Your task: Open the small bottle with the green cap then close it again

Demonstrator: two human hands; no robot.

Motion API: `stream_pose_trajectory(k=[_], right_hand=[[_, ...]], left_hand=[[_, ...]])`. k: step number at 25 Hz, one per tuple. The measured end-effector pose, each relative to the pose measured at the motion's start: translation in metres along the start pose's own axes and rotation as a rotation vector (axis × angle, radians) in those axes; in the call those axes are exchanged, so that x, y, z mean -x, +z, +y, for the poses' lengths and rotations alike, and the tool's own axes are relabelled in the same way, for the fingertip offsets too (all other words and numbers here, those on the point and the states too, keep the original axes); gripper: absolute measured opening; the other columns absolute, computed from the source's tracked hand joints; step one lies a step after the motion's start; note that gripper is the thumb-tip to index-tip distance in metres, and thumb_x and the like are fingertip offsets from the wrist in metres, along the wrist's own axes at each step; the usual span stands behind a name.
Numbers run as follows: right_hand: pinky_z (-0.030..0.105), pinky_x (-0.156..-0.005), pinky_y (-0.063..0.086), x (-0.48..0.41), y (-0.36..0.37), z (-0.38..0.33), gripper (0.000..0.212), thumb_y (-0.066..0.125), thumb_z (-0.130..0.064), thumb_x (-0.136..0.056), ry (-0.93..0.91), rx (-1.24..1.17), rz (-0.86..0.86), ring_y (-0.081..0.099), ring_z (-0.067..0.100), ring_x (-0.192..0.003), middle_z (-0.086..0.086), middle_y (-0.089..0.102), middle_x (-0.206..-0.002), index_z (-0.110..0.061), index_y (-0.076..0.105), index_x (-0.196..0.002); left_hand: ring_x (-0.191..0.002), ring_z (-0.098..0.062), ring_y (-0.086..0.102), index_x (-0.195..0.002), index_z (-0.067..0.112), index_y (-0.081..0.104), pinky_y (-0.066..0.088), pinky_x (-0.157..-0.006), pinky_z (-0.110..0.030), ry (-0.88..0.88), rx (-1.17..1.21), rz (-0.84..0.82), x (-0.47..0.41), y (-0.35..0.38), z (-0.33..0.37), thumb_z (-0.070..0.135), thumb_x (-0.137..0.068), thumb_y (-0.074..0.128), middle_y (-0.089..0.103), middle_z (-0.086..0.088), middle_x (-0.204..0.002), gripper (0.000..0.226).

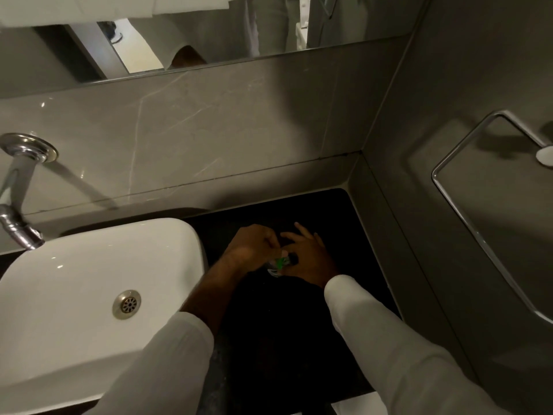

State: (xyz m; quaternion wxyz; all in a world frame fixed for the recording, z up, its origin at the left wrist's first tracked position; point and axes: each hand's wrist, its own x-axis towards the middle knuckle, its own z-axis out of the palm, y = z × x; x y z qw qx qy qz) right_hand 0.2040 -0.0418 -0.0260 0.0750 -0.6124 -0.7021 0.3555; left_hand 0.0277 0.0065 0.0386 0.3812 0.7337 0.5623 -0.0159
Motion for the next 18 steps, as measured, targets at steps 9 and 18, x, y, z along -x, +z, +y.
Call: stream_pose_trajectory(k=[9, 18], right_hand=[[0.061, -0.126, 0.006, 0.004, 0.004, -0.004, 0.053, 0.078, -0.049, -0.076, 0.080, -0.014, 0.024, 0.008, 0.021, -0.160, -0.012, 0.040, -0.161, -0.035, 0.070, -0.127], [0.059, -0.128, 0.007, 0.054, -0.036, -0.011, 0.109, 0.068, -0.067, -0.079, 0.124, 0.122, 0.052, -0.003, 0.023, -0.161, -0.003, 0.010, -0.173, -0.028, 0.011, -0.163]], left_hand=[[-0.065, 0.007, 0.064, -0.064, 0.039, 0.068, 0.042, -0.054, -0.008, 0.001, 0.088, 0.051, 0.009, 0.006, -0.005, 0.050, -0.073, 0.081, 0.070, 0.018, -0.067, 0.020], [-0.110, -0.019, 0.065, -0.110, 0.028, 0.073, 0.051, -0.094, -0.042, 0.114, -0.125, 0.397, 0.057, 0.015, -0.038, 0.068, -0.090, 0.048, 0.073, 0.002, -0.113, 0.051]])
